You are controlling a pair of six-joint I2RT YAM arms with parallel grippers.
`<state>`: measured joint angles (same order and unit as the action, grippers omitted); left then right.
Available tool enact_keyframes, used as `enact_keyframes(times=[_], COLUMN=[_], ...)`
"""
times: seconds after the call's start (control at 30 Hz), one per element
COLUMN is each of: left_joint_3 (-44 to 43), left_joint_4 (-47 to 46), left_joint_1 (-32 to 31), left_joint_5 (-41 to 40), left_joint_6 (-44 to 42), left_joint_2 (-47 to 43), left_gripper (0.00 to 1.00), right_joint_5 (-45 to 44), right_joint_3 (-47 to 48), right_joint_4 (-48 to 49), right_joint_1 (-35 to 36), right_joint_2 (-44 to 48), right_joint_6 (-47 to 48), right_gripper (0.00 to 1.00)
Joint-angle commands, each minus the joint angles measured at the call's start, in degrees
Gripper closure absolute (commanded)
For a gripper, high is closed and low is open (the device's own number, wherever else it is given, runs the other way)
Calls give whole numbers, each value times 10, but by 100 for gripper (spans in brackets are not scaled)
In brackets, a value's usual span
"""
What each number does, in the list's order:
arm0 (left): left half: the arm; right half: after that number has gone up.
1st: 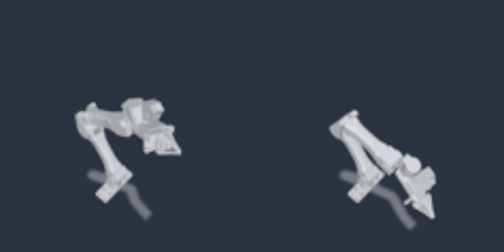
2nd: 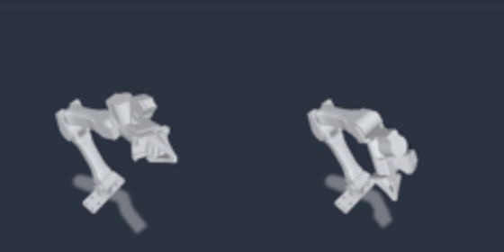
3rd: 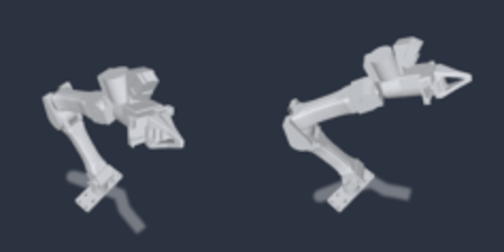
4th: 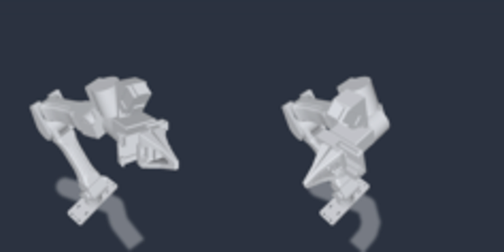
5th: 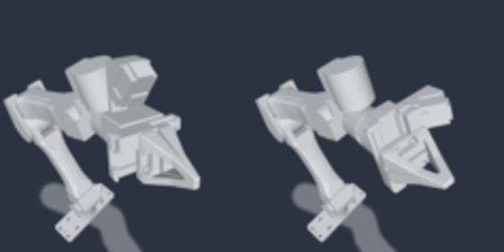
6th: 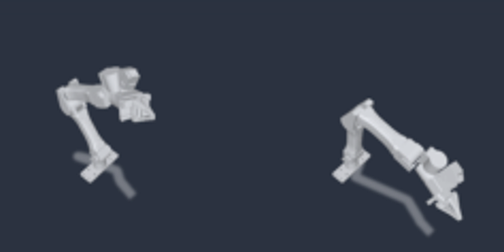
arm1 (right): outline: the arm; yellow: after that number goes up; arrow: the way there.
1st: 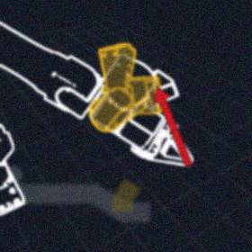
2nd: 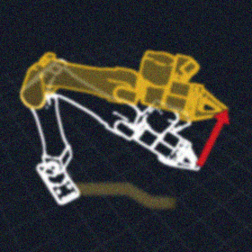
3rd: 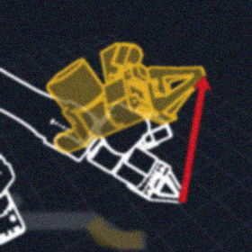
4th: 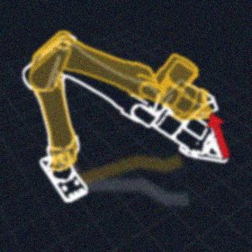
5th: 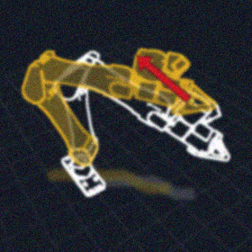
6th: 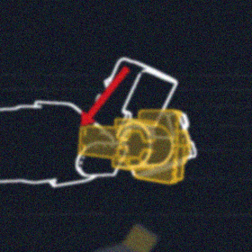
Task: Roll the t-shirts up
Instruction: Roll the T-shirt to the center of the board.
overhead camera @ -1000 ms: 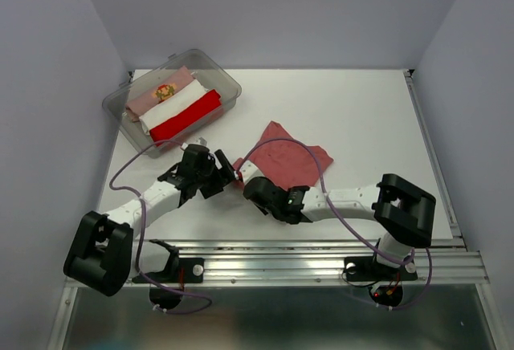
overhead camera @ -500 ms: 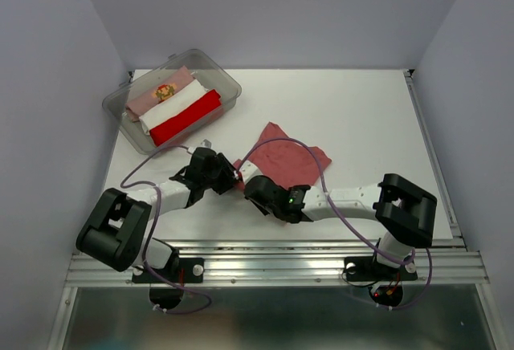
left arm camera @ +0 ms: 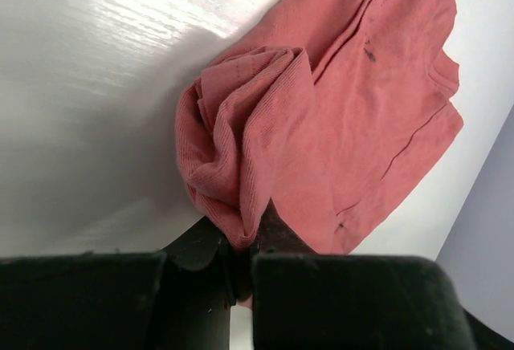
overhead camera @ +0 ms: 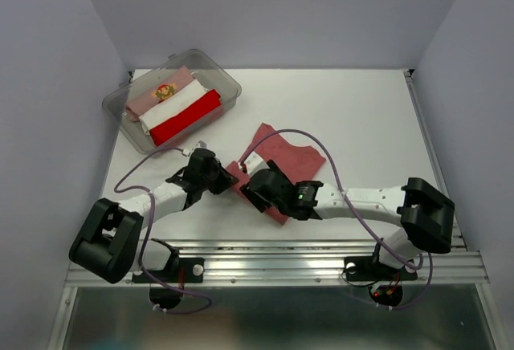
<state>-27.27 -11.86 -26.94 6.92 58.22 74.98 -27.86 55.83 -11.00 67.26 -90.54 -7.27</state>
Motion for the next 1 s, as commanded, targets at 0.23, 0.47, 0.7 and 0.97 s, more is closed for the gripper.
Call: enact_keyframes(times=[0.23, 0.47, 0.7, 0.97], left_joint_3=[-50, -55, -70, -74], left_joint_4=[94, 101, 111, 116], left_joint_1=[-2, -2, -1, -2], left_joint_5=[-36, -35, -27, -28], left_joint_6=[1, -3, -11, -14], left_joint_2=[-1, 3, 17, 13], left_gripper=[100, 100, 100, 100], right_joint_5=[-159, -172, -201, -281], right_joint_3=[40, 5, -37, -84], right_joint_4=[6, 59, 141, 261], right_joint_1=[78, 113, 132, 132], right_joint_2=[-12, -54, -101, -147], right_joint_6=[57, 89, 120, 159], right_gripper=[19, 17, 19, 39])
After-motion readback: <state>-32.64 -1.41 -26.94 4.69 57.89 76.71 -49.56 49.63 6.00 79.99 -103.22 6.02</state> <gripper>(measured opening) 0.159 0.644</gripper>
